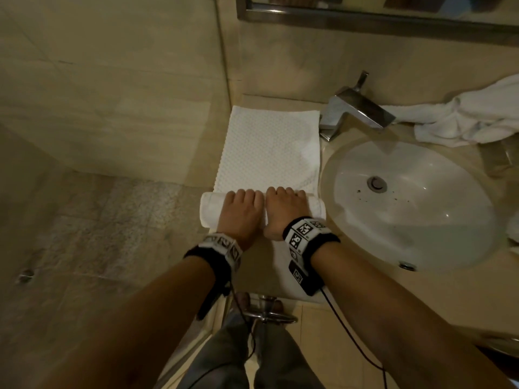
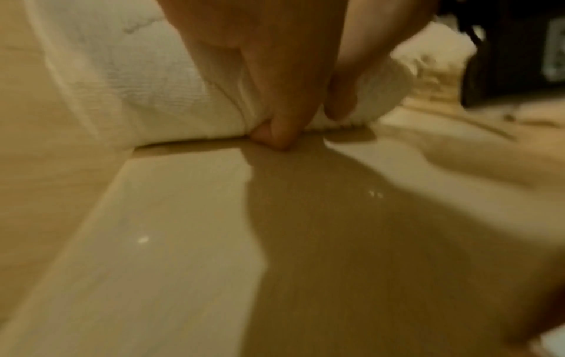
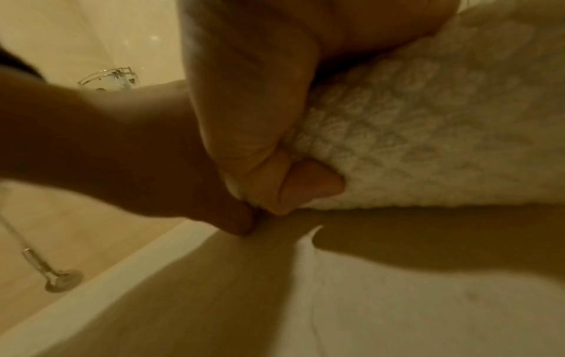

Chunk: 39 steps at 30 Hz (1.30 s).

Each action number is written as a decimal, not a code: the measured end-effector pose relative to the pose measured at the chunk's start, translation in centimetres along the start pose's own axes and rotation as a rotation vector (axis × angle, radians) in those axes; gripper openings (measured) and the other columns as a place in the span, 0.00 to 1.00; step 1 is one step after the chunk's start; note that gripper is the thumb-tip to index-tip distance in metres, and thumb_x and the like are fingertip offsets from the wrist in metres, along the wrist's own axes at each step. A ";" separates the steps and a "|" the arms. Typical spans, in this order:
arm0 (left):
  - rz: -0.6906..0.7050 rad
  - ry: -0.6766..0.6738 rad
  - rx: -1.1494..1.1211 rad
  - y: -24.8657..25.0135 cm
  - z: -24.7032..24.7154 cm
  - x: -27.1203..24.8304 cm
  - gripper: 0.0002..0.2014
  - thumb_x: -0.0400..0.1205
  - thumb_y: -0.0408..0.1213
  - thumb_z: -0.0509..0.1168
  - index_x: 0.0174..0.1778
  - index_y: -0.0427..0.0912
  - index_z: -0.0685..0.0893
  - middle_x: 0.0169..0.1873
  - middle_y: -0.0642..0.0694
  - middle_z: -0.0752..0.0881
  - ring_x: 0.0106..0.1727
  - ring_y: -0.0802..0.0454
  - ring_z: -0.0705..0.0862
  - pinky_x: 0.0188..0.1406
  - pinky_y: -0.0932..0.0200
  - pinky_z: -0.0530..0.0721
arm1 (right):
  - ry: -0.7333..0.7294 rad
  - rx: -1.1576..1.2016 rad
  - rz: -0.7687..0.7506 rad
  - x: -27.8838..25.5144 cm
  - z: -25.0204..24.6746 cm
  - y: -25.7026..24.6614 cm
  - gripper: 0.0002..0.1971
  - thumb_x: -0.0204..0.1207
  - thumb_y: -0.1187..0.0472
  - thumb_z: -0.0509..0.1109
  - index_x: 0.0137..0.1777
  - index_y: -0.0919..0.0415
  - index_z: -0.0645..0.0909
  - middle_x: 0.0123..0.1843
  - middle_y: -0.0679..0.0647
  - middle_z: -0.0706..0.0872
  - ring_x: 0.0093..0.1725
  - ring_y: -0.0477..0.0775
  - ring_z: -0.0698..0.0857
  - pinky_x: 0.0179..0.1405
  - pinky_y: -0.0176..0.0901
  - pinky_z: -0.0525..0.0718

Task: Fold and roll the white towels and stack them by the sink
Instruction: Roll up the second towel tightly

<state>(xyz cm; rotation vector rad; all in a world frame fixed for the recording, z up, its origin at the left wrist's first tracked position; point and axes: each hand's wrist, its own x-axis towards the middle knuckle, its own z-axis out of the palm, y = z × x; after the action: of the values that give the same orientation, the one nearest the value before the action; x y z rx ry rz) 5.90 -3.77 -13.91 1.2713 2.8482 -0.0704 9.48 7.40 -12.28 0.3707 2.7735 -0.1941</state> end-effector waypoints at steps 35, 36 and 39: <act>0.040 0.057 0.081 -1.3 0.5 3.1 0.21 0.68 0.44 0.73 0.53 0.36 0.81 0.43 0.39 0.83 0.43 0.40 0.80 0.48 0.46 0.80 | 0.045 -0.112 0.041 2.2 -1.2 0.4 0.34 0.64 0.49 0.75 0.67 0.60 0.69 0.64 0.58 0.78 0.63 0.61 0.77 0.64 0.61 0.71; 0.043 -0.008 0.062 -1.3 0.2 3.4 0.21 0.70 0.44 0.71 0.55 0.37 0.79 0.45 0.40 0.83 0.45 0.40 0.80 0.51 0.46 0.79 | 0.007 -0.093 0.045 2.4 -1.5 0.5 0.33 0.64 0.48 0.74 0.67 0.59 0.69 0.63 0.57 0.79 0.63 0.61 0.78 0.63 0.60 0.72; 0.046 -0.207 0.027 -1.2 -1.6 5.0 0.21 0.73 0.45 0.67 0.59 0.43 0.73 0.53 0.43 0.81 0.55 0.43 0.78 0.56 0.51 0.74 | -0.134 0.041 0.052 2.8 -2.9 1.2 0.29 0.66 0.45 0.72 0.64 0.58 0.73 0.59 0.54 0.82 0.60 0.59 0.82 0.63 0.57 0.76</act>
<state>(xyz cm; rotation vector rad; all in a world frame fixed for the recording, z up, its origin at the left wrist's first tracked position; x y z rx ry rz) 1.68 -0.77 -12.45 1.2527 2.6516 -0.2263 6.33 9.72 -10.63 0.4233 2.6287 -0.2543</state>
